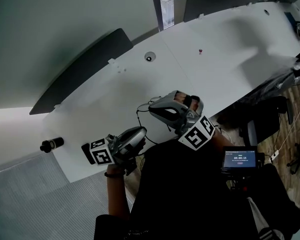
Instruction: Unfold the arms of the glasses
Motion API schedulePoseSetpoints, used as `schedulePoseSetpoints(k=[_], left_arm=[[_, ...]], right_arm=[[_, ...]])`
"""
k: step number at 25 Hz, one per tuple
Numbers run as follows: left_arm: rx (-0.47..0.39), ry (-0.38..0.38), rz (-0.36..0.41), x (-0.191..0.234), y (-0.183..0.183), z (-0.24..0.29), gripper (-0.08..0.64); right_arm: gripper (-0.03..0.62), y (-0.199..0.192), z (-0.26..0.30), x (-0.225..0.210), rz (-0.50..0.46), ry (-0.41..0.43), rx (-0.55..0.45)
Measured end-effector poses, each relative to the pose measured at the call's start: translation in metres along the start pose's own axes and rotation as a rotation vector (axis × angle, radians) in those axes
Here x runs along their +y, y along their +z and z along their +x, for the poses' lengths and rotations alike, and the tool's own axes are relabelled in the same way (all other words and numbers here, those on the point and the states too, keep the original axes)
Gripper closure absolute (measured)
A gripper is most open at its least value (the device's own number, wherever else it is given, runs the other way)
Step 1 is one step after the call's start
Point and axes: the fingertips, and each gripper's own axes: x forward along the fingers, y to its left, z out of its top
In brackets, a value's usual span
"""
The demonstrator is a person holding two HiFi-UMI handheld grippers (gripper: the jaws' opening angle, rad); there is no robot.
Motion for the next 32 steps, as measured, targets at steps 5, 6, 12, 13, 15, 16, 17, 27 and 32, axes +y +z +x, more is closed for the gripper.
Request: schedulePoseSetpoints(k=[5, 6, 12, 13, 15, 16, 17, 27, 32], left_arm=[[0.004, 0.012, -0.114, 0.004, -0.007, 0.001, 0.555], [0.005, 0.019, -0.133, 0.005, -0.008, 0.0, 0.555], [0.0, 0.07, -0.218, 0.025, -0.011, 0.002, 0.555], [-0.009, 0.076, -0.242, 0.027, -0.01, 0.003, 0.555], [-0.033, 0.078, -0.286, 0.029, -0.009, 0.005, 0.555], [-0.042, 0.082, -0.298, 0.03, -0.008, 0.005, 0.555], [-0.049, 0.089, -0.305, 0.031, -0.008, 0.005, 0.555], [-0.049, 0.102, -0.291, 0.023, -0.002, 0.006, 0.555], [0.019, 0.106, -0.244, 0.012, -0.006, 0.011, 0.555]], right_arm=[[0.574, -0.01, 0.0, 0.007, -0.055, 0.01, 0.019], [0.574, -0.012, 0.0, 0.009, -0.052, 0.015, 0.02], [0.543, -0.043, 0.005, 0.036, -0.018, 0.098, 0.068], [0.521, -0.049, 0.007, 0.043, -0.009, 0.118, 0.079], [0.5, -0.059, 0.008, 0.054, 0.04, 0.145, 0.089], [0.489, -0.063, 0.008, 0.057, 0.083, 0.15, 0.089], [0.48, -0.068, 0.007, 0.058, 0.141, 0.147, 0.086], [0.439, -0.148, 0.001, 0.094, 1.378, 0.295, 0.053], [0.436, -0.136, 0.007, 0.112, 1.746, 0.453, -0.129]])
